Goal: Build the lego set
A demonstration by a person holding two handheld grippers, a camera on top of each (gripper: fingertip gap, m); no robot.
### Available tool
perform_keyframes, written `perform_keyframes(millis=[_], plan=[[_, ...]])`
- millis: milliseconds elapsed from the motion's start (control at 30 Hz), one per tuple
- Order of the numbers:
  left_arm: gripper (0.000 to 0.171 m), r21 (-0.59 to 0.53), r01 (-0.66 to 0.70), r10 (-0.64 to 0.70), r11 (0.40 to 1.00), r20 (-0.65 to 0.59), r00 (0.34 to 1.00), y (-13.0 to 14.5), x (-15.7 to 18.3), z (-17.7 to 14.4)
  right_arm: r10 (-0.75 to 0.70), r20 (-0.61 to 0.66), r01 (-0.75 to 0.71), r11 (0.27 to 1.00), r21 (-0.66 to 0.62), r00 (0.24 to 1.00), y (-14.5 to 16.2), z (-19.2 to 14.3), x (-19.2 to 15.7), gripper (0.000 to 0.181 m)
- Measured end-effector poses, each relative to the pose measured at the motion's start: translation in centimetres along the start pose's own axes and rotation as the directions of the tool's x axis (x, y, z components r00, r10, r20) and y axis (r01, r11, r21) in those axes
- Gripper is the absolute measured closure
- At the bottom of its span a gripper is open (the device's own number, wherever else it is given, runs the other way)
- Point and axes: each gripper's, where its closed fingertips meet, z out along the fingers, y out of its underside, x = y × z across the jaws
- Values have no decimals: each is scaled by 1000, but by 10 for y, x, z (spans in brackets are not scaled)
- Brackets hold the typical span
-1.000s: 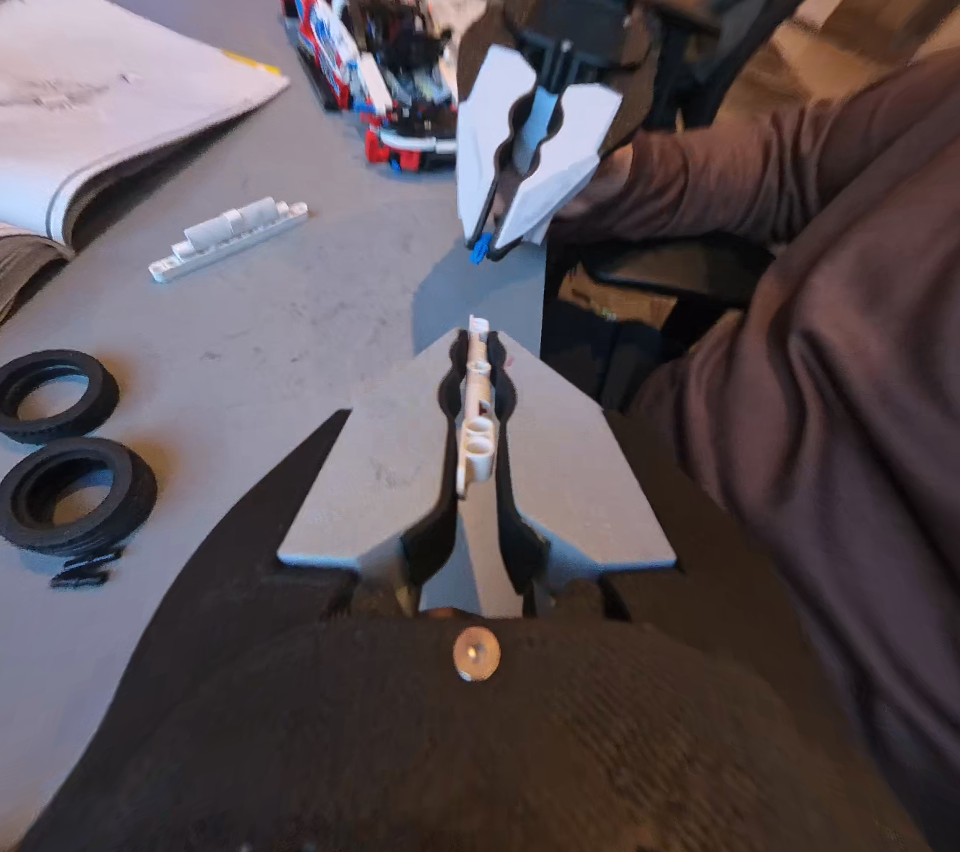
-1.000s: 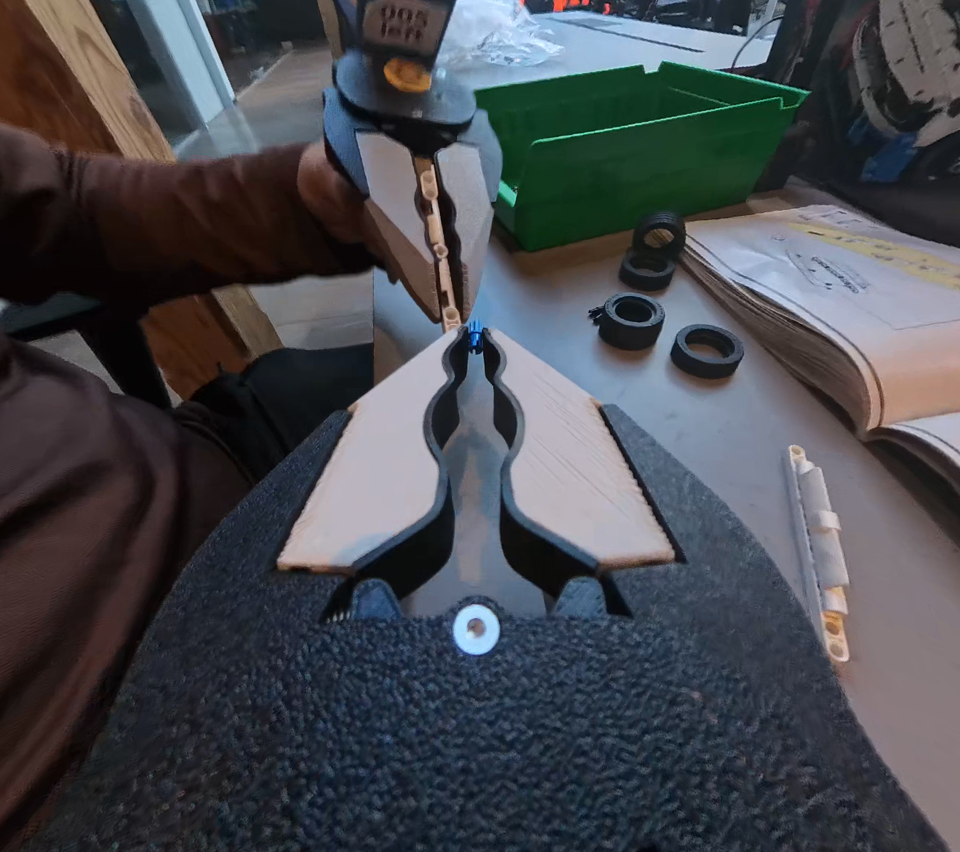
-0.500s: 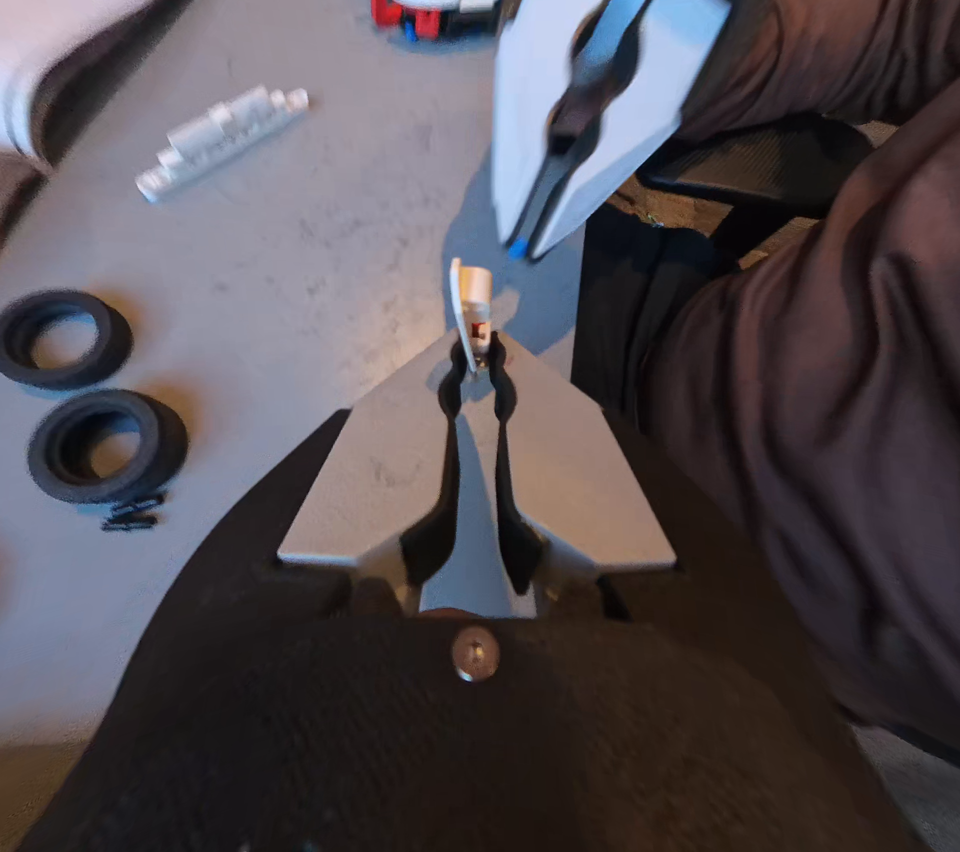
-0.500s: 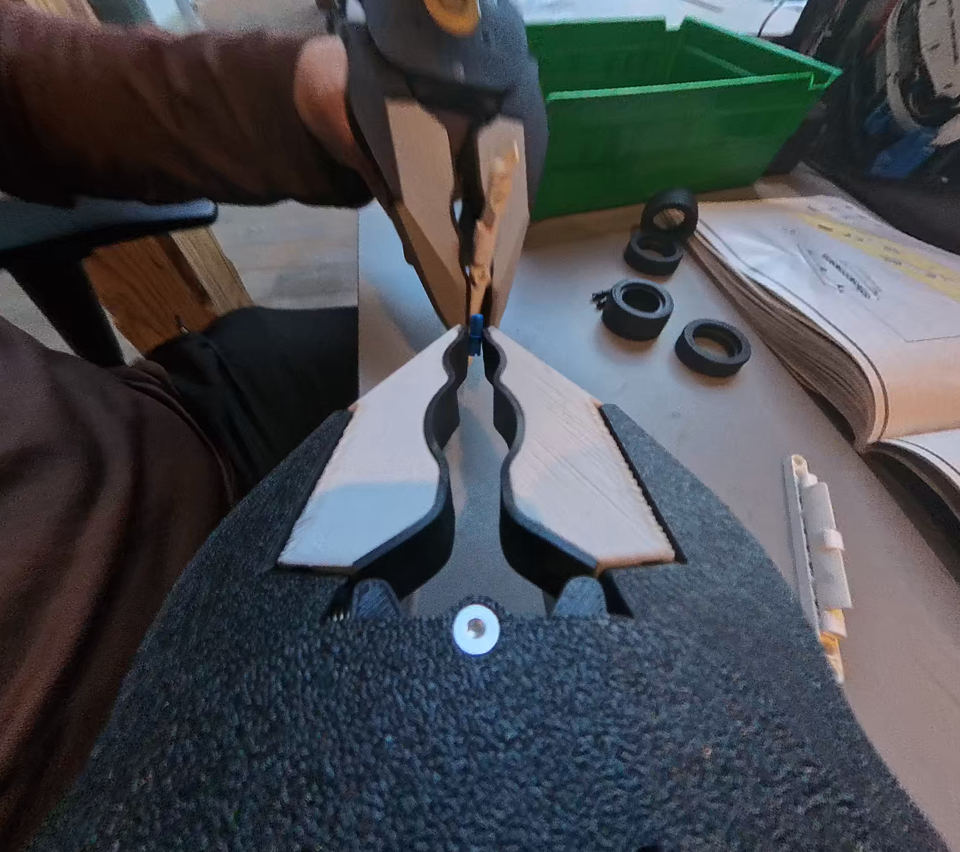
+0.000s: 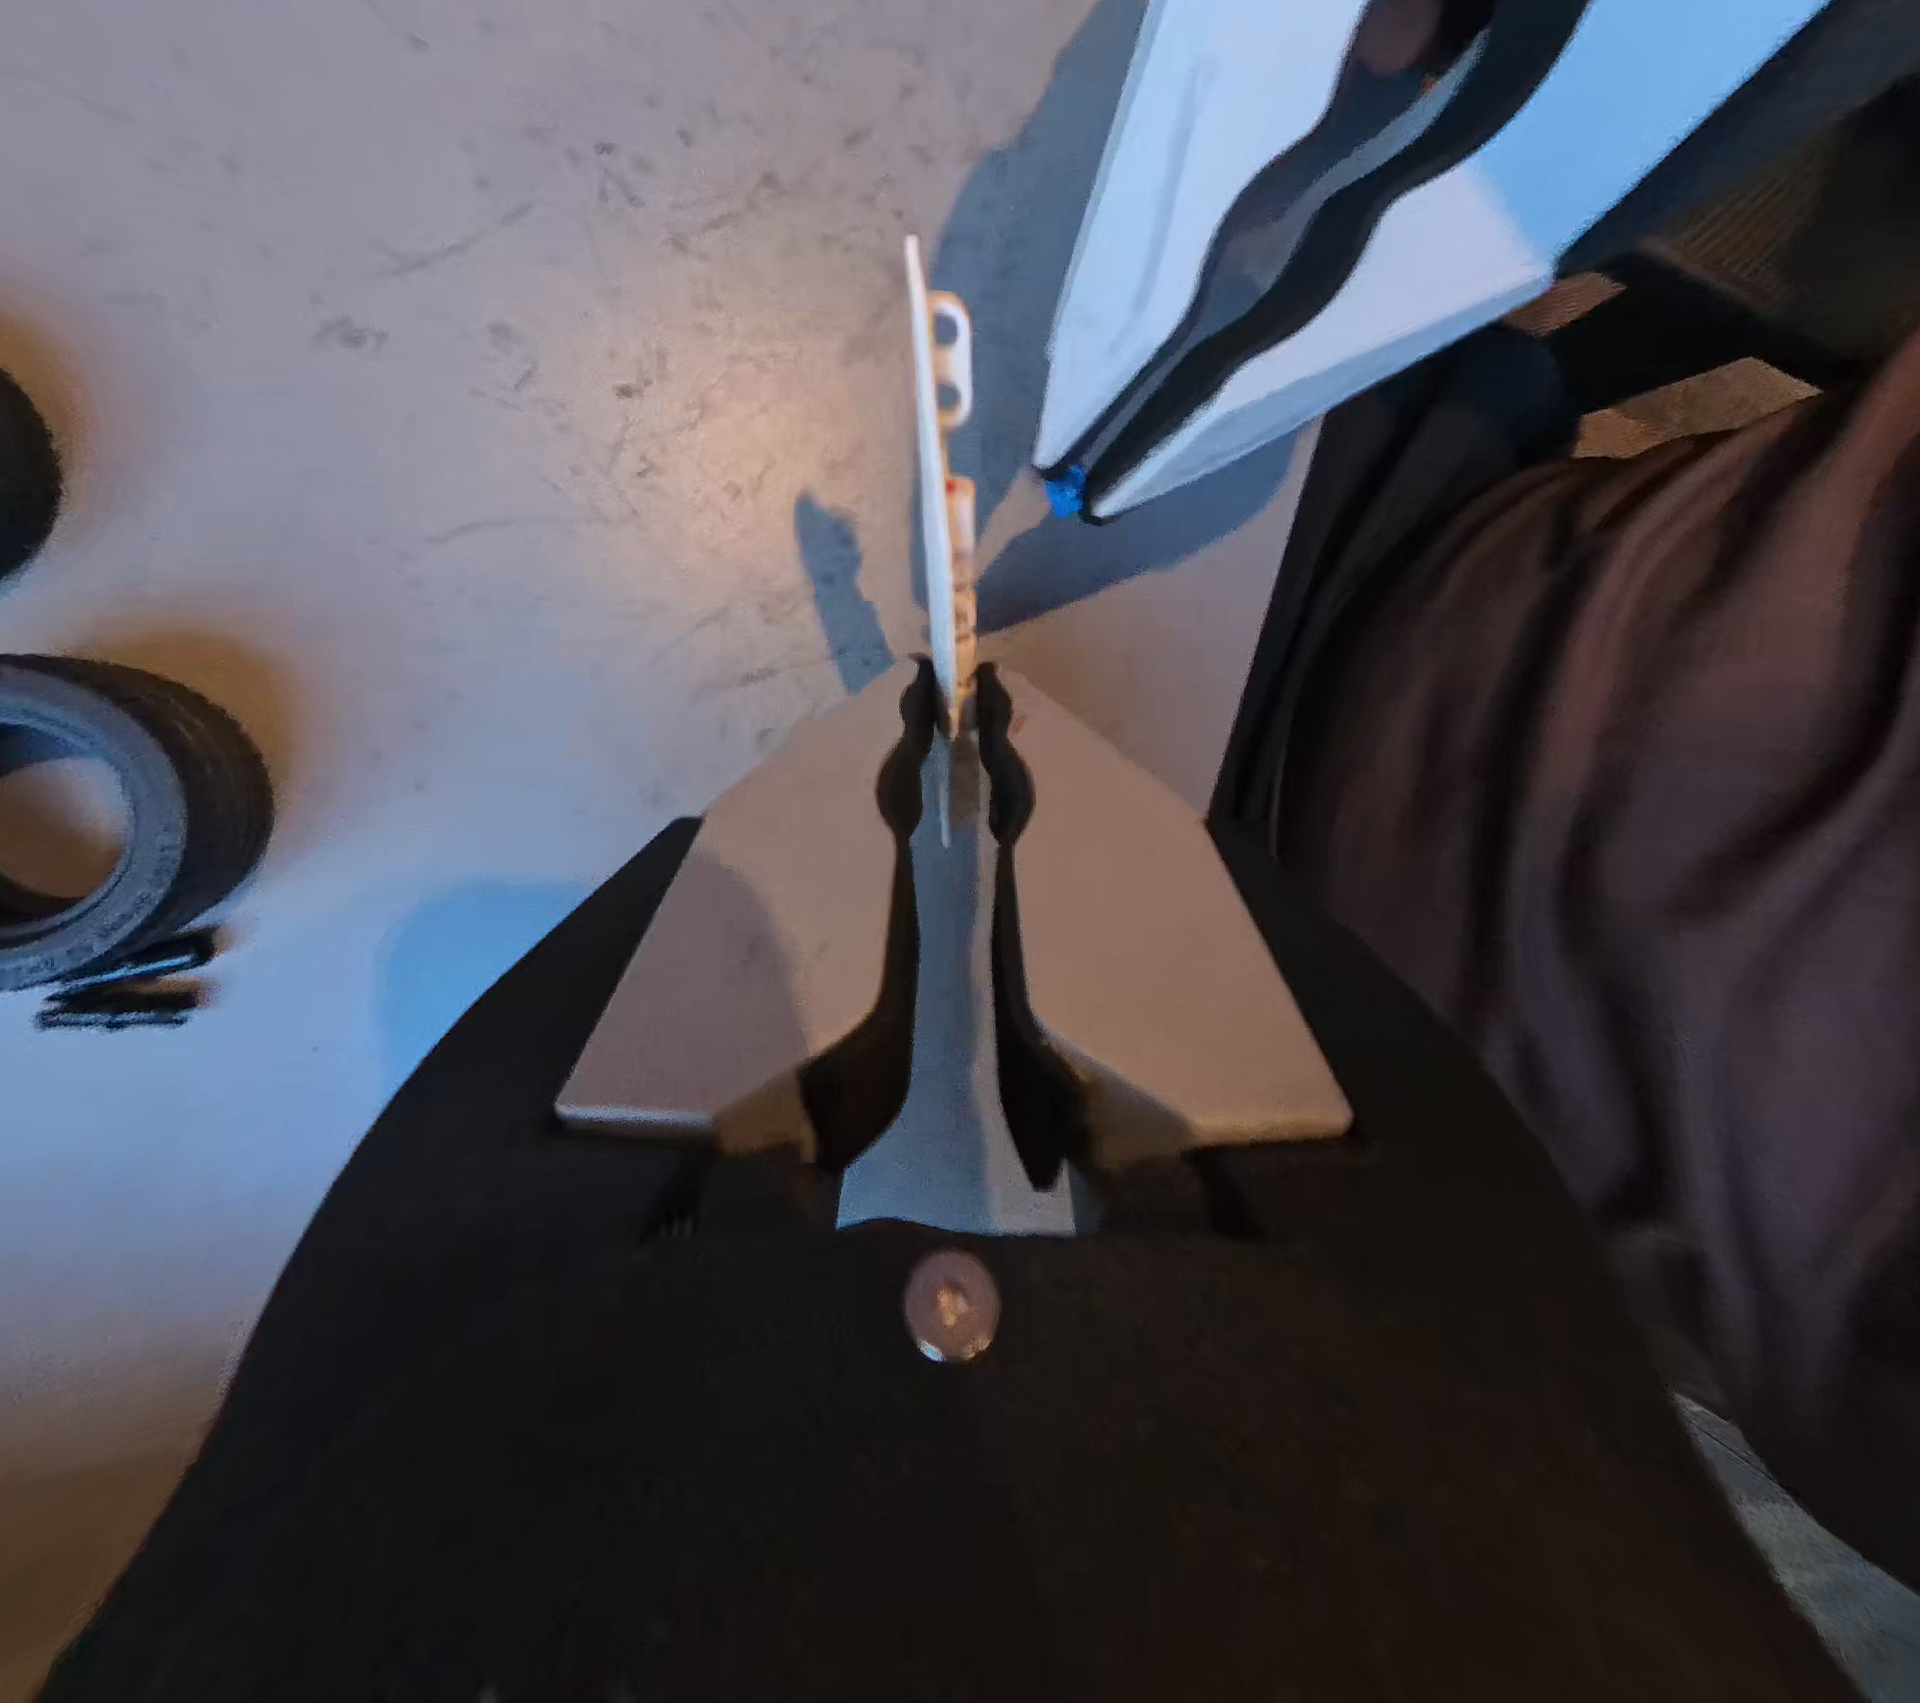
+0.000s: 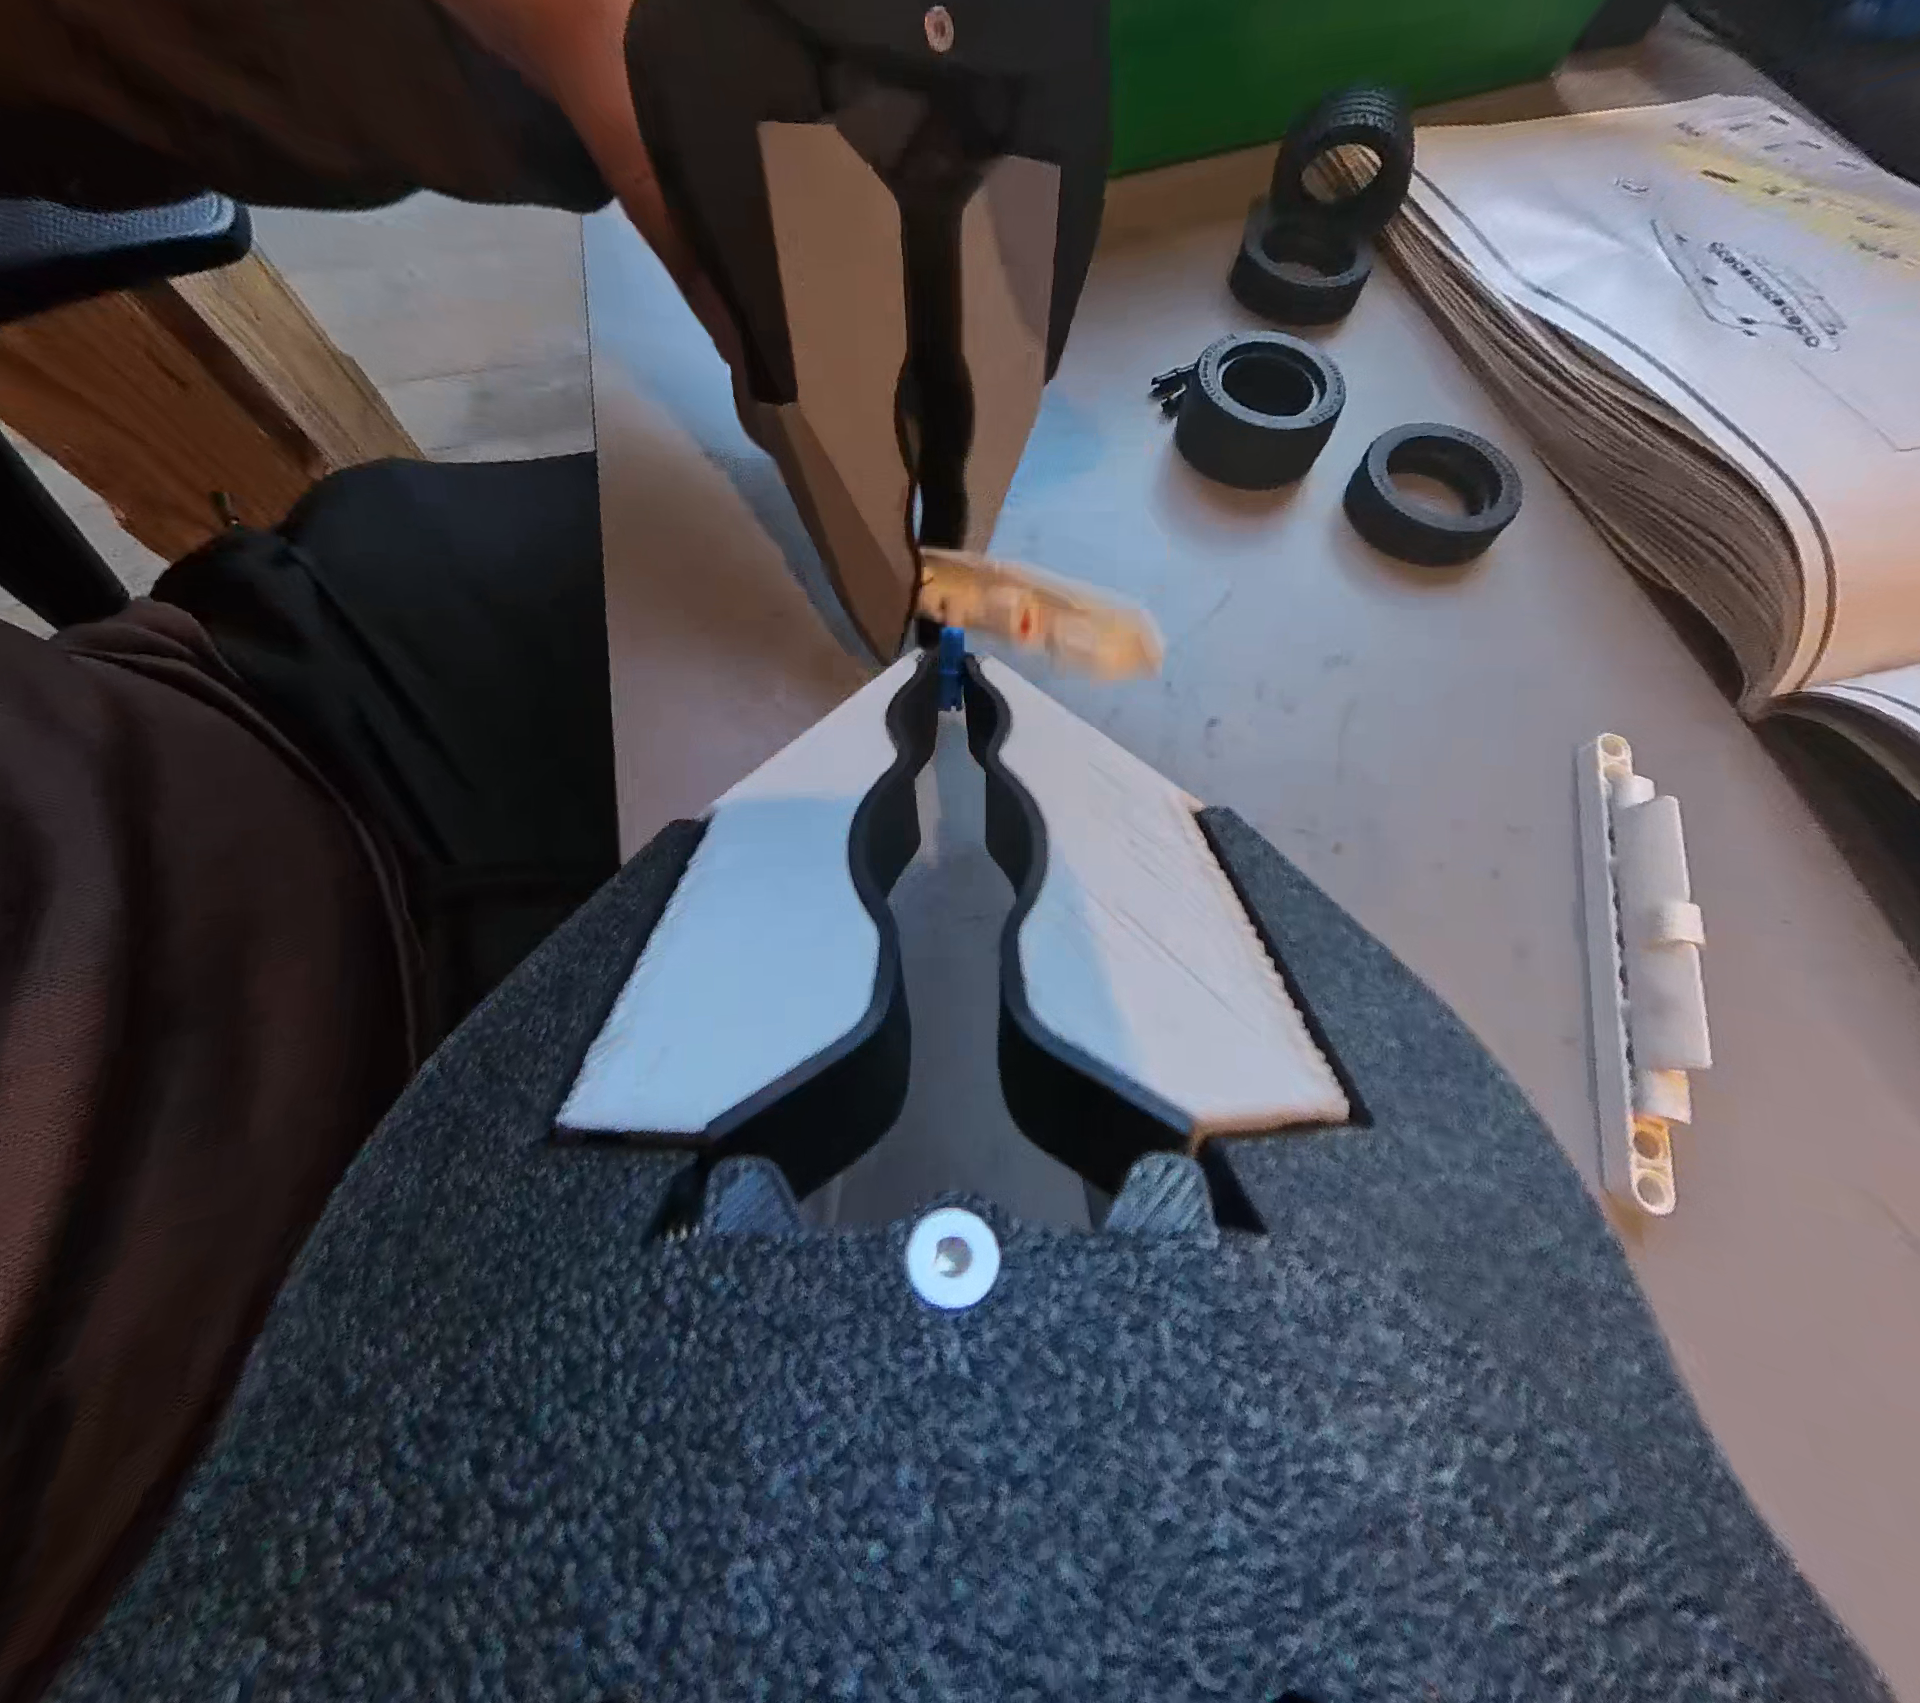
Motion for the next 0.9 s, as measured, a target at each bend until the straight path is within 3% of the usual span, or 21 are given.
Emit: perform_keyframes(millis=[167,333,400,433,600,700,833,900], plan=[[167,65,3,-2,998,-19,1000,3,-2,4,25,15,-24,998,-58,1000,12,7,1,177],[167,60,103,-96,993,-101,990,12,5,5,48,40,-44,996,-83,998,15,8,-3,177],[156,62,109,-102,992,-103,989,12,4,1,91,82,-87,995,-54,992,10,6,-7,178],[142,91,94,-87,991,-77,993,8,2,-2,129,117,-126,991,-35,985,6,4,-10,178],[131,228,-192,158,954,160,974,-5,6,-22,369,310,-382,924,-20,876,-3,-5,-18,177],[142,249,-441,383,862,248,890,-16,36,-29,438,370,-451,891,-56,819,-6,-8,-22,177],[153,126,-712,580,691,492,649,-30,45,-35,491,447,-502,859,-104,747,-10,-10,-34,176],[158,111,-768,618,630,527,583,-33,53,-34,518,473,-540,835,-102,712,-13,-12,-36,176]])
